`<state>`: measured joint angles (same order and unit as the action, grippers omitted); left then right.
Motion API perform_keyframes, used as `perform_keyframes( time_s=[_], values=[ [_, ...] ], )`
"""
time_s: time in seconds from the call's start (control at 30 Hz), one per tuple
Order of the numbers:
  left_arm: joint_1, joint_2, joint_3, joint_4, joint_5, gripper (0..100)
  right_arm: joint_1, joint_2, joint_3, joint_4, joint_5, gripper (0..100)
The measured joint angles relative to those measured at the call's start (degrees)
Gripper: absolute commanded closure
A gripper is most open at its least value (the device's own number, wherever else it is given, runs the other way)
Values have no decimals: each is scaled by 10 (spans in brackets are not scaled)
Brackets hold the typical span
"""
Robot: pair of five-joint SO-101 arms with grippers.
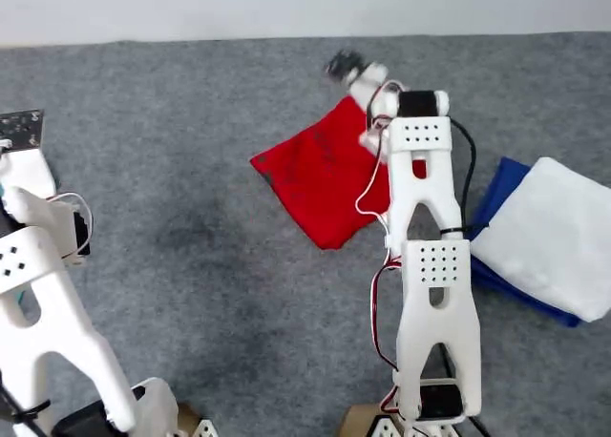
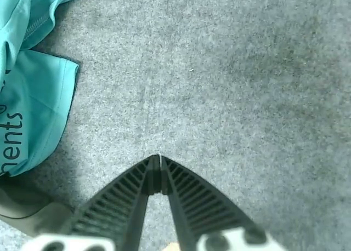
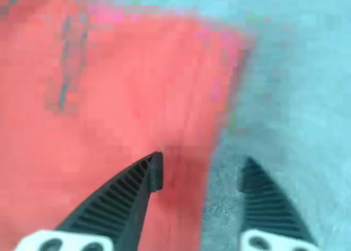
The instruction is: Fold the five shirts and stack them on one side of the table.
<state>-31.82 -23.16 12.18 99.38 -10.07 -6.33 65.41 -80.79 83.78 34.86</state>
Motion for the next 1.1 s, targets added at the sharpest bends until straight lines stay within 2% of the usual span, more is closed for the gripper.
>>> perform_keyframes(
  time_s=[0.17,0.27,0.37,0.53,0.7,0.77,0.97,1.1],
  values=[
    [0,0,0,0,-21,994,5,0,-64,4,-215,696],
    [0,0,0,0,-28,994,5,0,-84,42,-324,696],
    [0,0,0,0,-31,994,4,0,-109,91,-414,695],
    [0,0,2,-1,-31,994,-12,0,-127,159,-517,694],
    [0,0,2,-7,-31,994,-45,0,-127,167,-683,692],
    [0,0,2,-7,-31,994,-58,0,-127,167,-722,667],
    [0,0,2,-7,-31,994,-95,0,-127,167,-799,459],
    [0,0,2,-7,-31,994,-95,0,-95,167,-825,462]
  ],
)
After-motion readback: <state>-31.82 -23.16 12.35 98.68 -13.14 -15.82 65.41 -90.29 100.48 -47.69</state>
